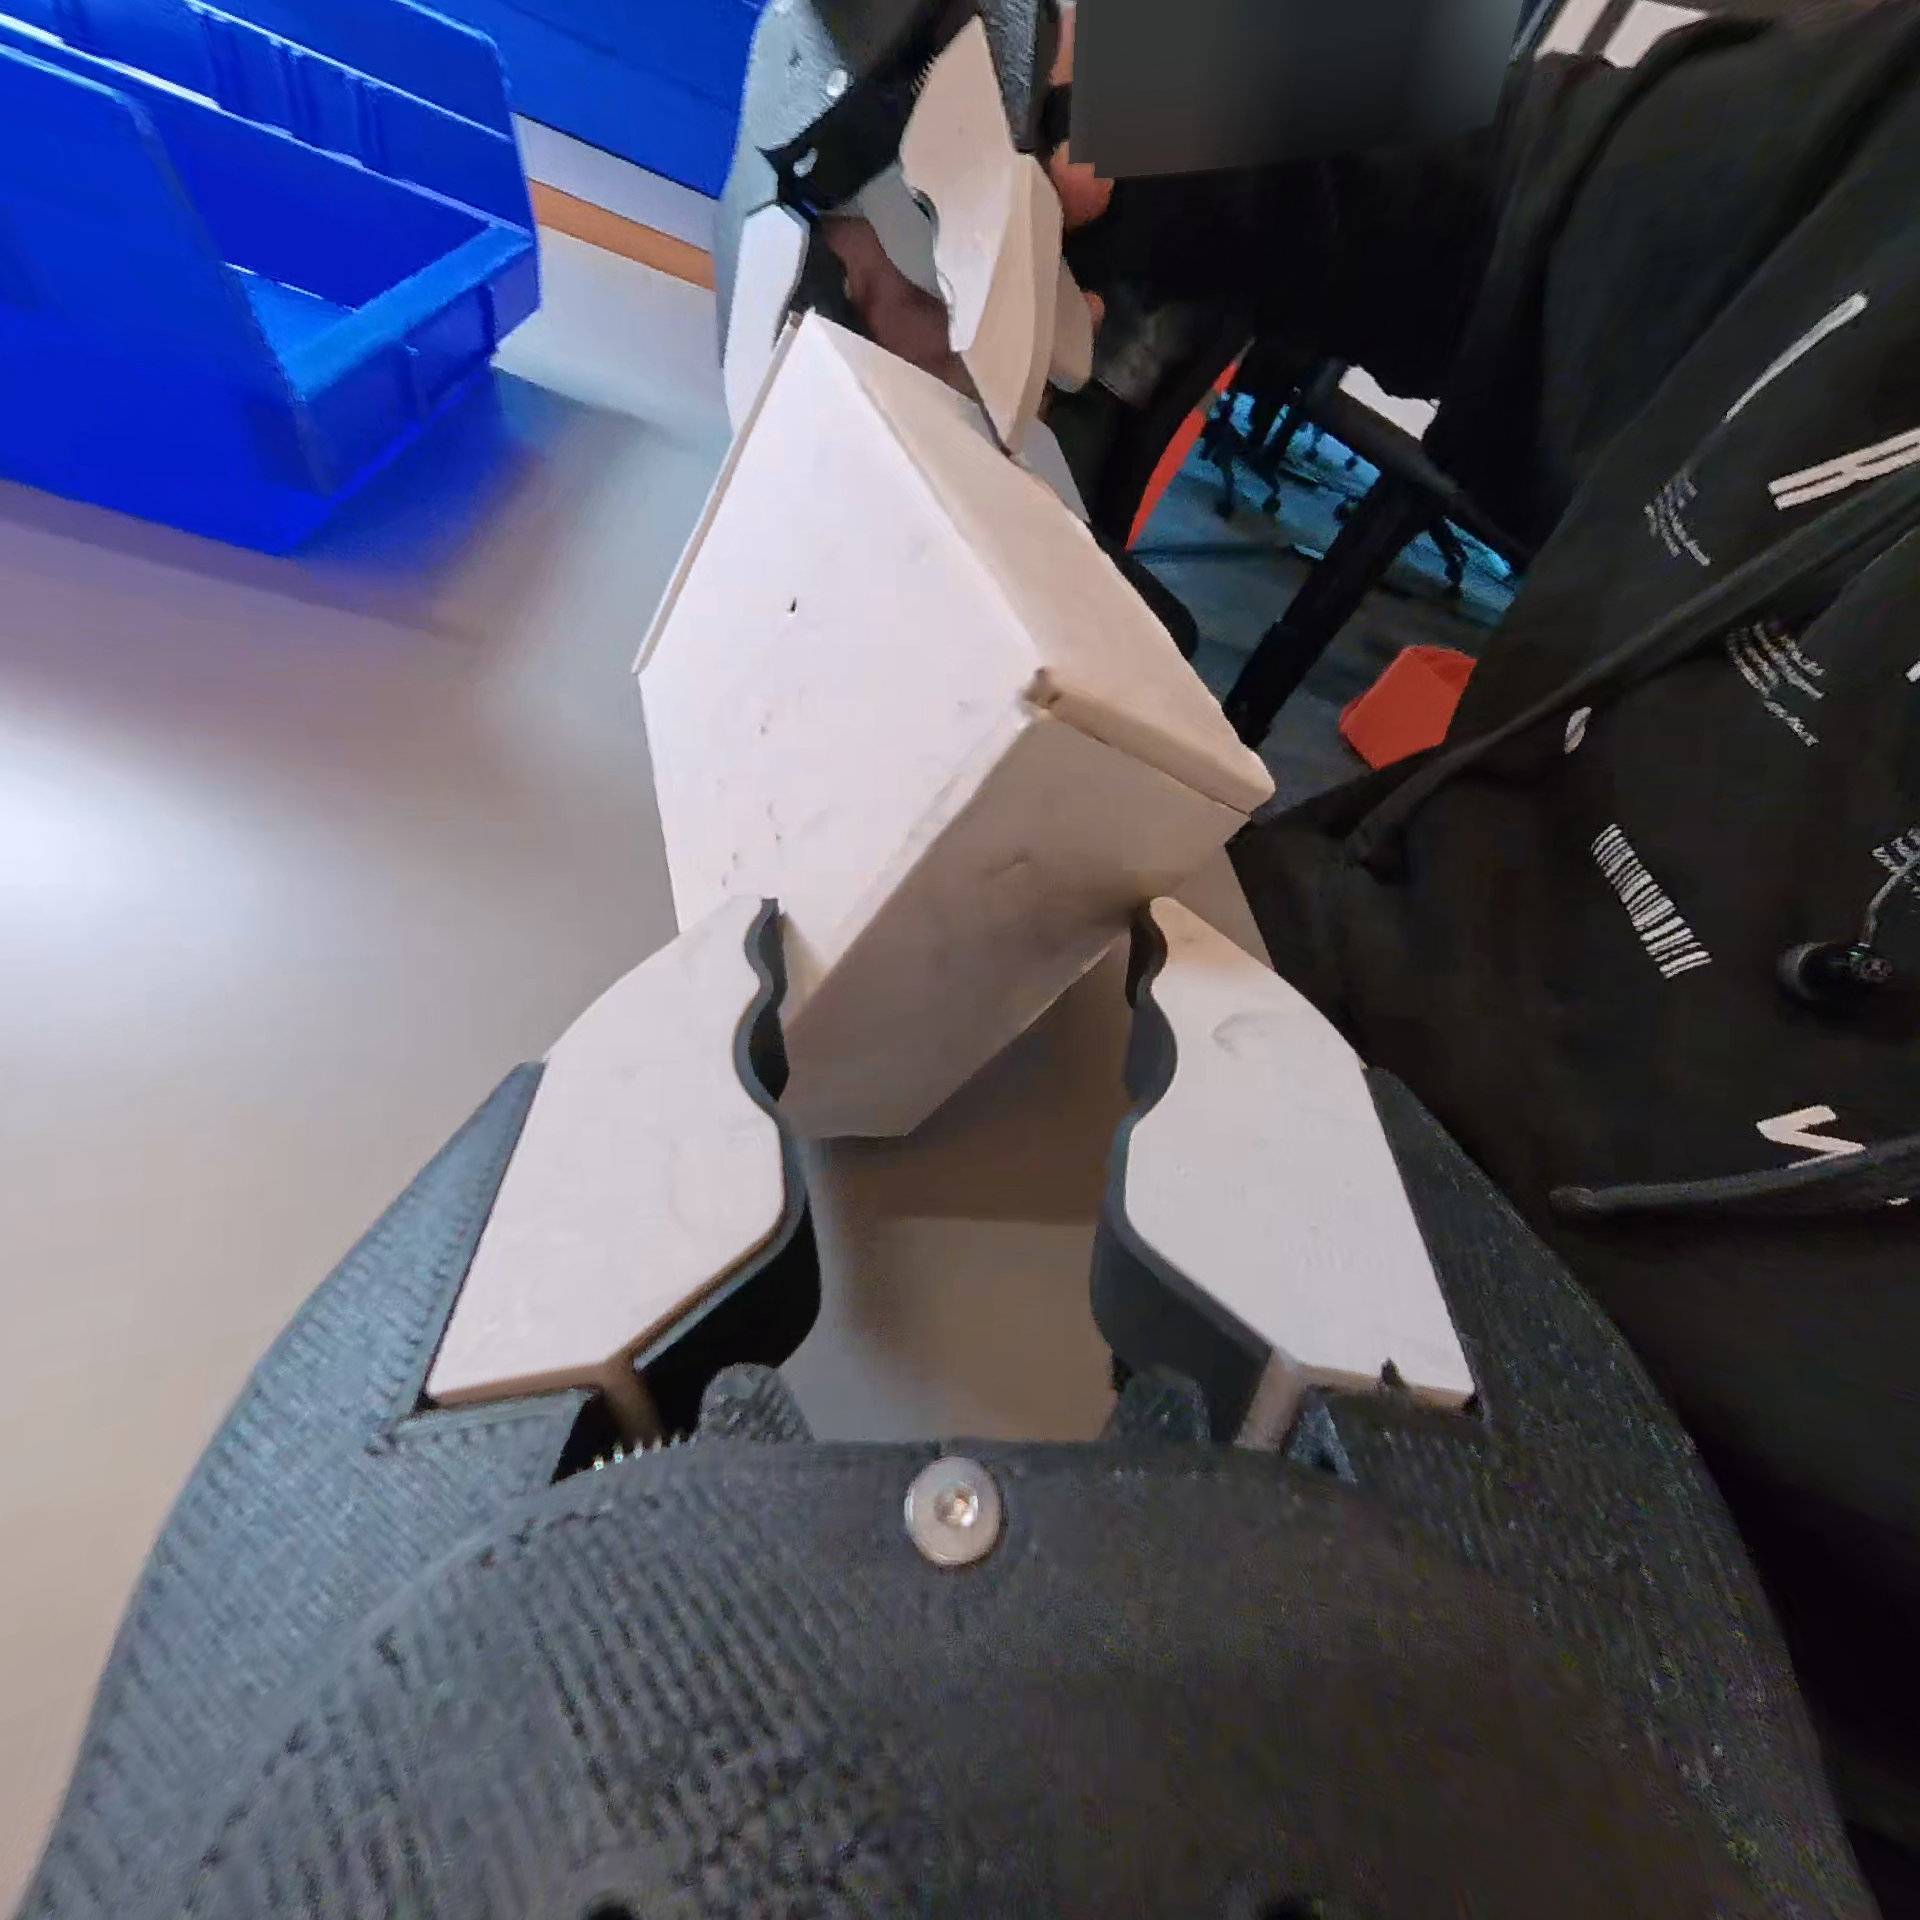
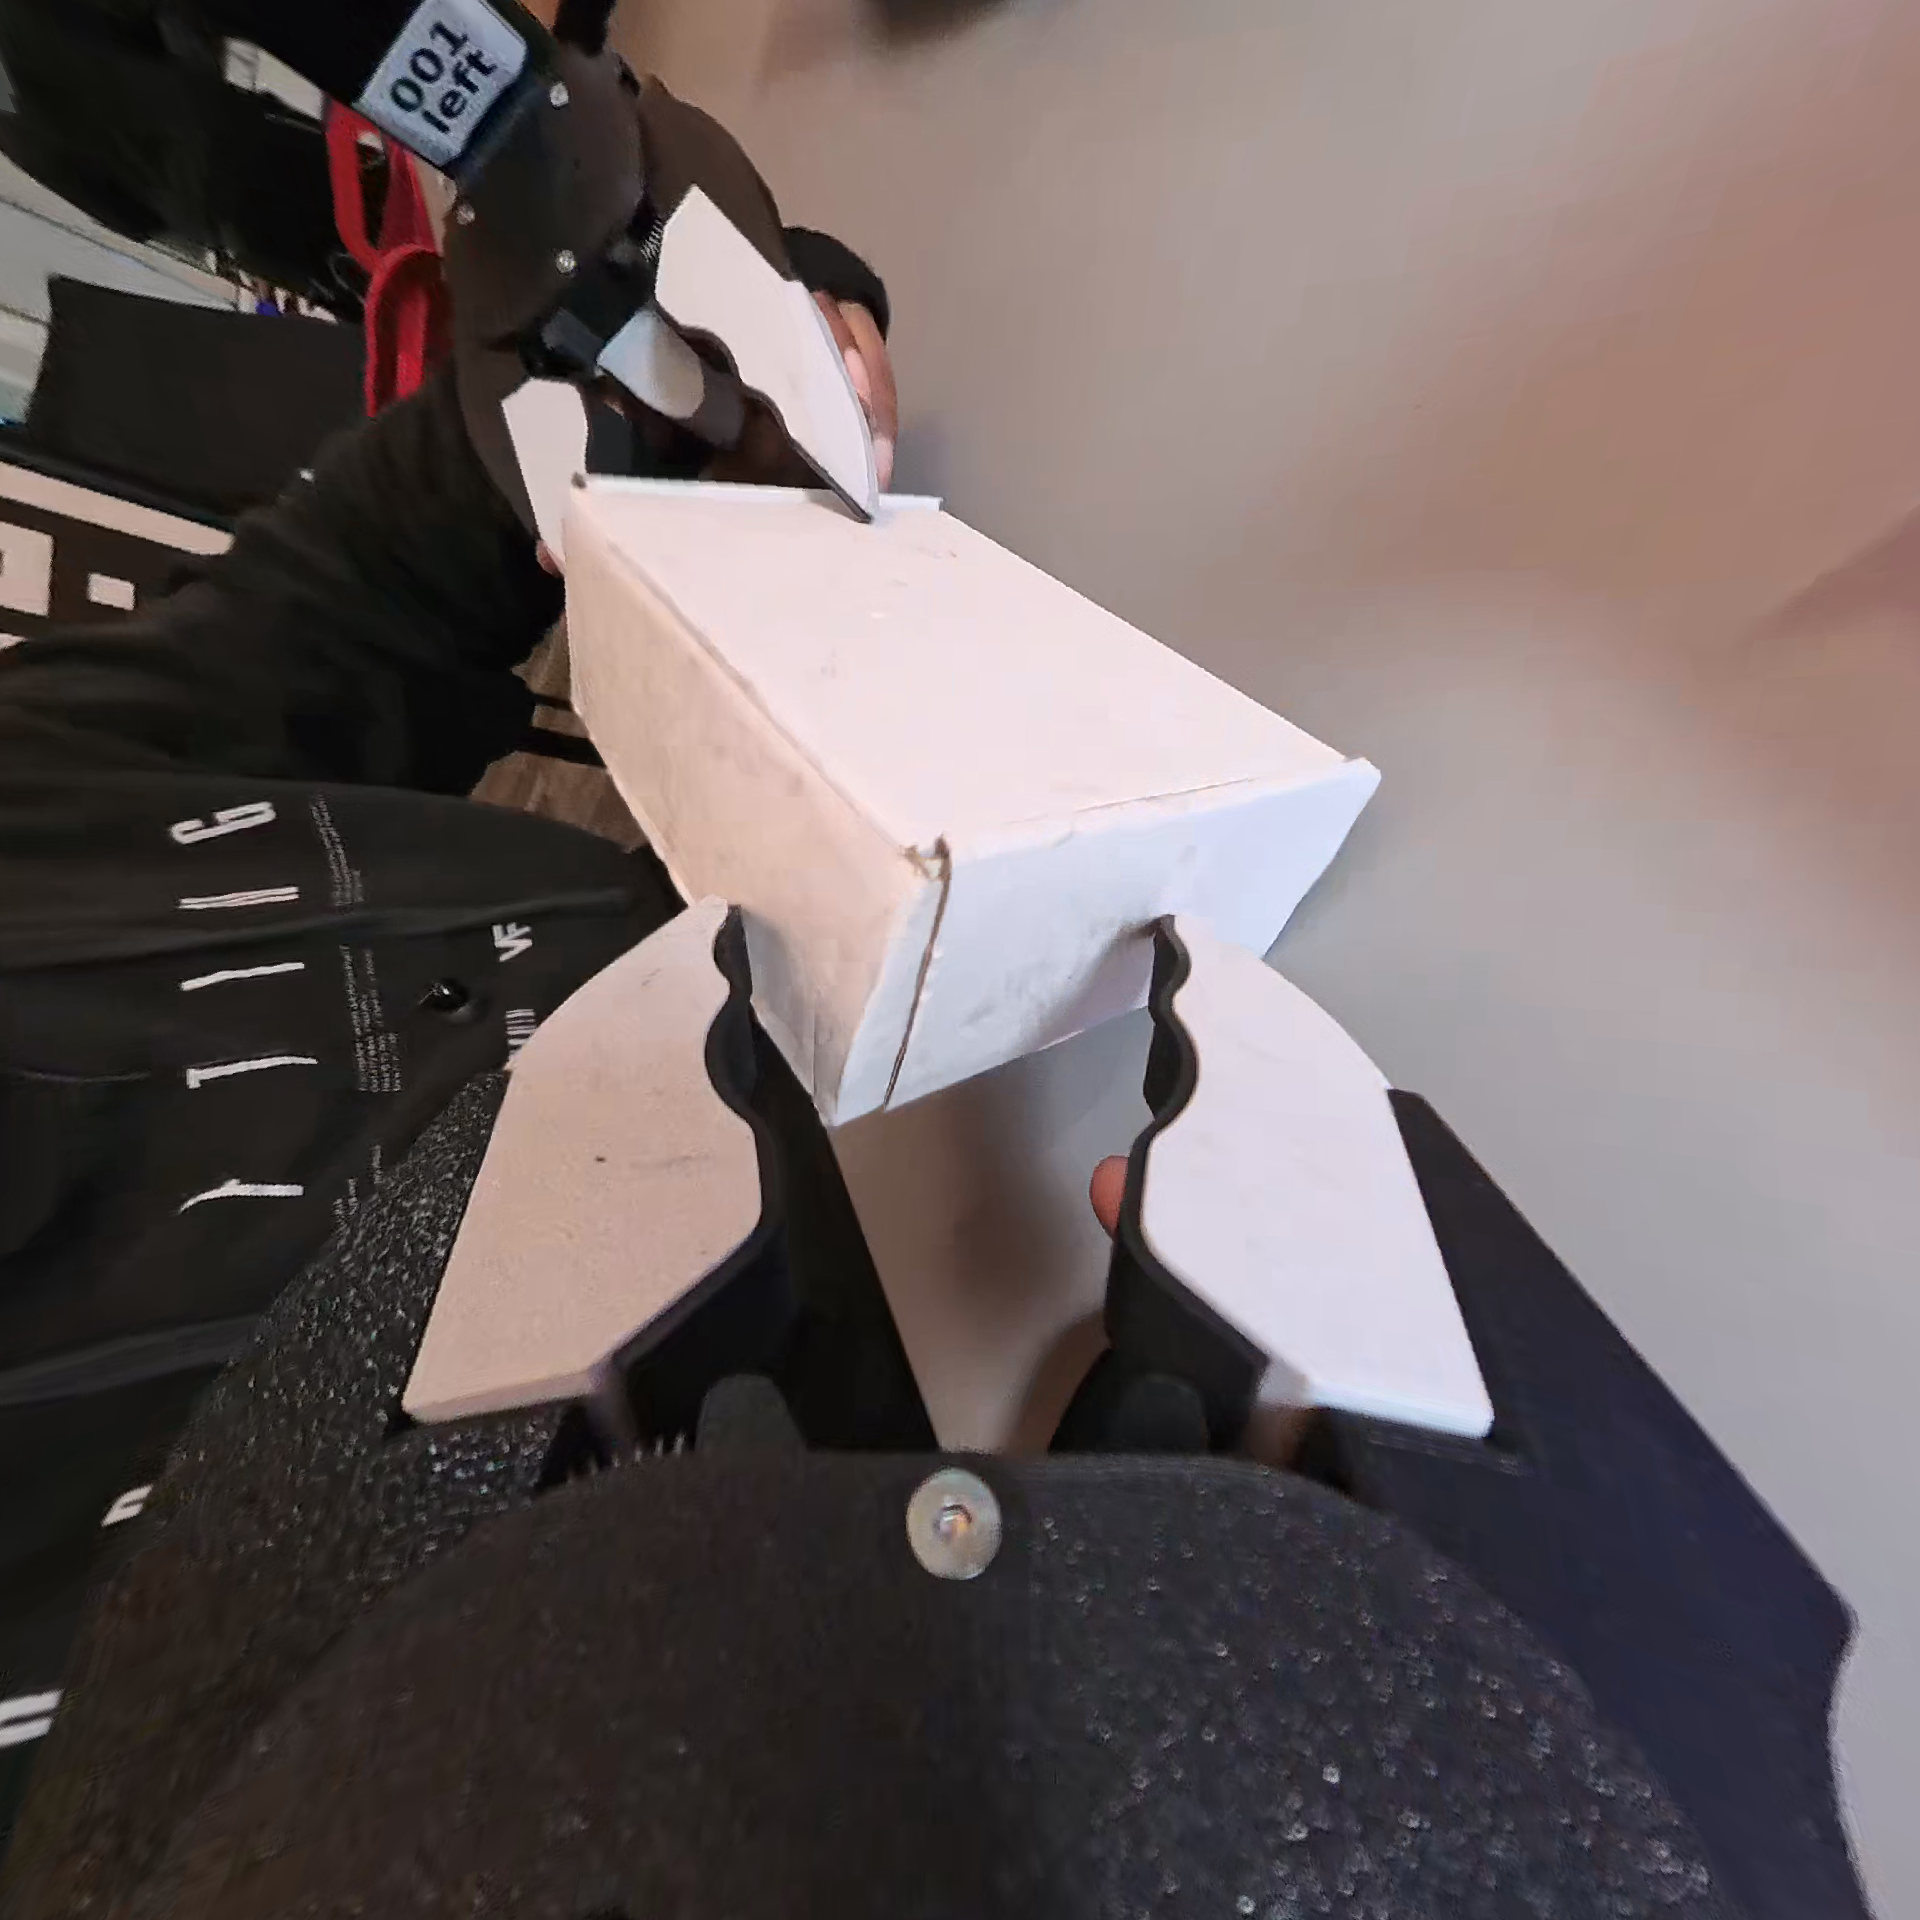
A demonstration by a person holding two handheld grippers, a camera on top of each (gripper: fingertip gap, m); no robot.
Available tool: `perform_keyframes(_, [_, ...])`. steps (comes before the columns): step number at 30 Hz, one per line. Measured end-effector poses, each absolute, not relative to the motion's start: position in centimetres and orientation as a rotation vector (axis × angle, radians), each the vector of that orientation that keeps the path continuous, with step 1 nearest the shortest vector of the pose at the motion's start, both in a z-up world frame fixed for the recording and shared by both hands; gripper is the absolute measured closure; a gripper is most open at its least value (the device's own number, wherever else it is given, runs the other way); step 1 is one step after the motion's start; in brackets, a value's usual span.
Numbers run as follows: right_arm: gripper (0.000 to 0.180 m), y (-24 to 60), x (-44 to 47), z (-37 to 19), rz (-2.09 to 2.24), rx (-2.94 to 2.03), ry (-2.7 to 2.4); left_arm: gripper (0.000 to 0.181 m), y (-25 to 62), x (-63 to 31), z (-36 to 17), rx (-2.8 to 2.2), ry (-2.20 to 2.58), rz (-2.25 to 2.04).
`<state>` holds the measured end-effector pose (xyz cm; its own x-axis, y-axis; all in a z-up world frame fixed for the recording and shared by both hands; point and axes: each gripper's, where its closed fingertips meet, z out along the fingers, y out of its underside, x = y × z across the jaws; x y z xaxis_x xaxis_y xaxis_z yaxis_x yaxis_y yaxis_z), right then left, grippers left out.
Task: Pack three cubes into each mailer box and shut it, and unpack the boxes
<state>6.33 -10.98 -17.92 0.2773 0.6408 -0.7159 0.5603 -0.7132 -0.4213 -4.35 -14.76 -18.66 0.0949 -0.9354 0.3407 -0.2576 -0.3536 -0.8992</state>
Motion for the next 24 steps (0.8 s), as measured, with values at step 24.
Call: perform_keyframes(24, [0.117, -10.2, 1.5, -14.3, 0.160, -1.376, -1.725, 0.107, -10.6, -2.2, -20.3, -1.712, 1.128, -0.730])
